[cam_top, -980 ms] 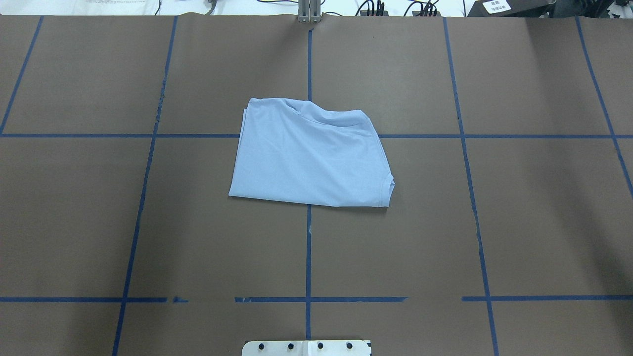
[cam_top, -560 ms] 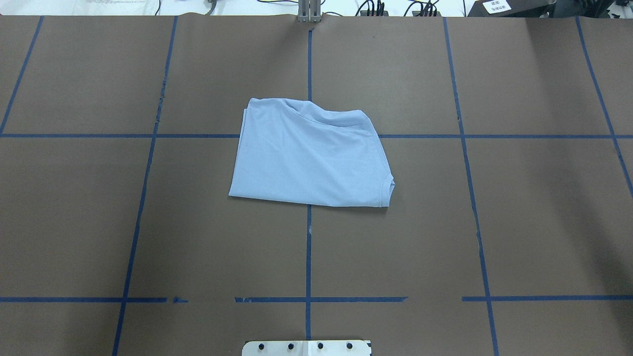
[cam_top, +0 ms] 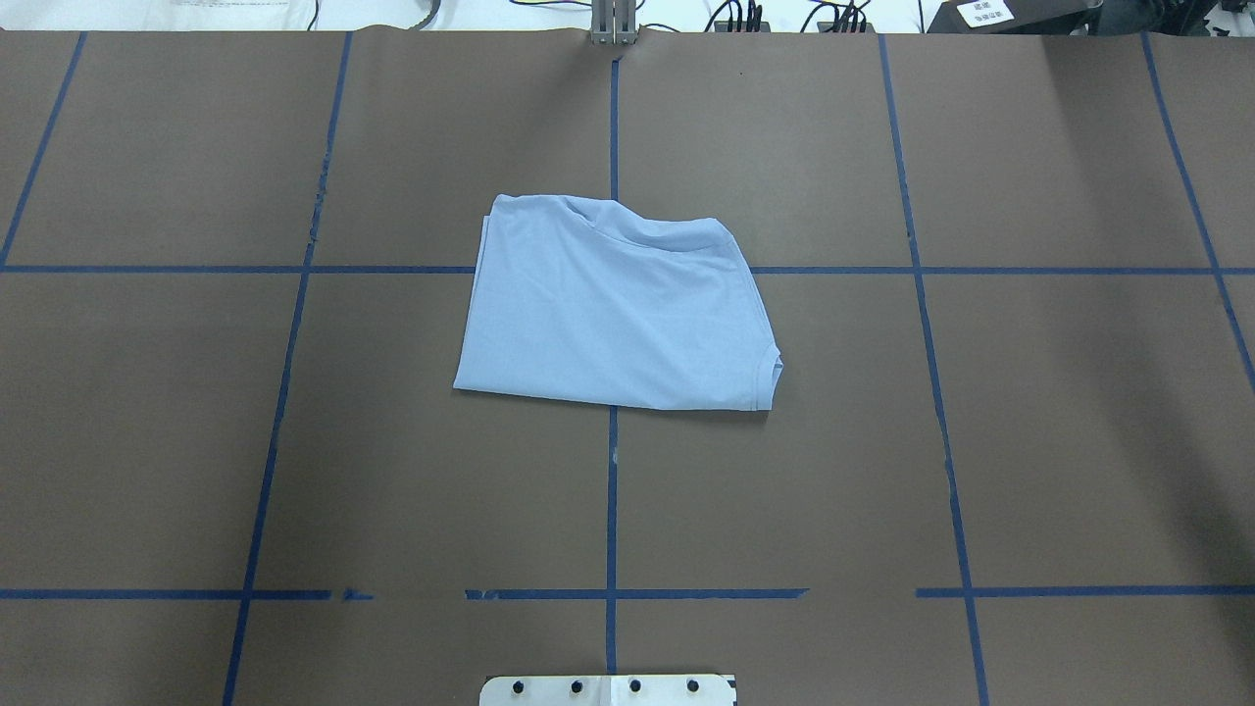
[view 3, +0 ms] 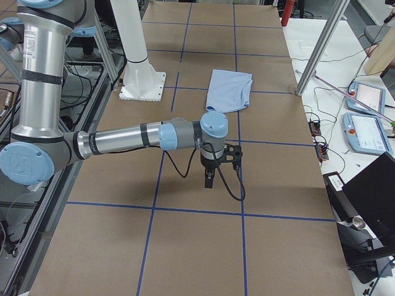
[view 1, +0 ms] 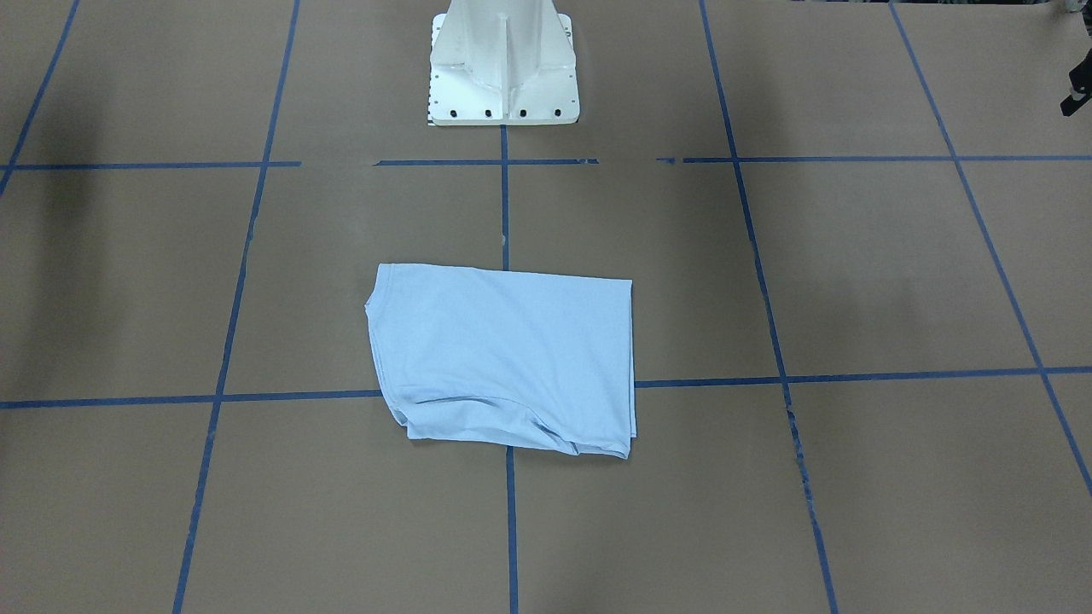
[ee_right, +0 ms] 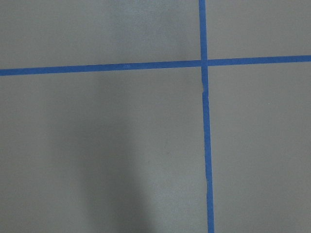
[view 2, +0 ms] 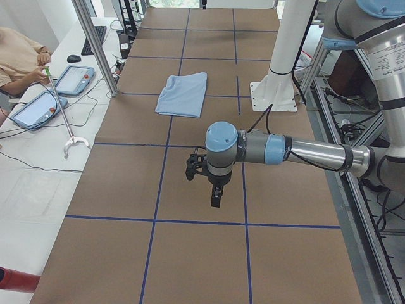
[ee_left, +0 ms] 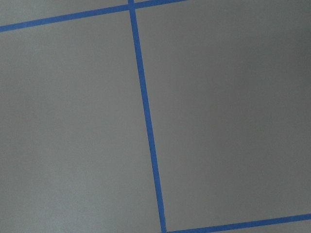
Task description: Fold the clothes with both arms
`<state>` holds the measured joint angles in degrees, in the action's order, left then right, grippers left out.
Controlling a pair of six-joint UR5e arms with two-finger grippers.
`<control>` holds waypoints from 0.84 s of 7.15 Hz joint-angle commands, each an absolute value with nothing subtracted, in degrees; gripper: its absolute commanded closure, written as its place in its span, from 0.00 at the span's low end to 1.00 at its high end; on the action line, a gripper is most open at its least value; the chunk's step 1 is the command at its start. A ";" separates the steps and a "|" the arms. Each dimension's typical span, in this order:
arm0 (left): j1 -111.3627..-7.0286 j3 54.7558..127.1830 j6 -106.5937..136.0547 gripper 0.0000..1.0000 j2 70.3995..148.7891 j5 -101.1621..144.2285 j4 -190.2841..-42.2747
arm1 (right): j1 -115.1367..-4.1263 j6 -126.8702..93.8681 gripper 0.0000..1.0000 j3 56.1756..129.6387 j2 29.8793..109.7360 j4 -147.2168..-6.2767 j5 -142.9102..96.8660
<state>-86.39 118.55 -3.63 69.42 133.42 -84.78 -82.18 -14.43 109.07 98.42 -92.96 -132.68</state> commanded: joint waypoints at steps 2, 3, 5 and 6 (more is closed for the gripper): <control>-86.31 118.04 -3.78 0.00 69.87 133.51 -84.20 | -82.18 -14.41 0.00 108.28 98.26 -92.90 -132.98; -86.31 117.69 -3.78 0.00 69.87 133.42 -84.20 | -82.18 -14.59 0.00 108.37 98.26 -92.90 -132.98; -86.31 118.04 -3.78 0.00 69.87 133.41 -84.29 | -82.18 -14.85 0.00 108.37 97.82 -92.90 -132.98; -86.31 117.69 -3.95 0.00 70.31 133.42 -84.29 | -82.18 -14.85 0.00 108.37 97.65 -92.90 -133.15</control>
<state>-86.31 117.90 -3.82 69.99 133.34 -84.27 -82.18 -14.79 108.37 97.88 -92.90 -133.02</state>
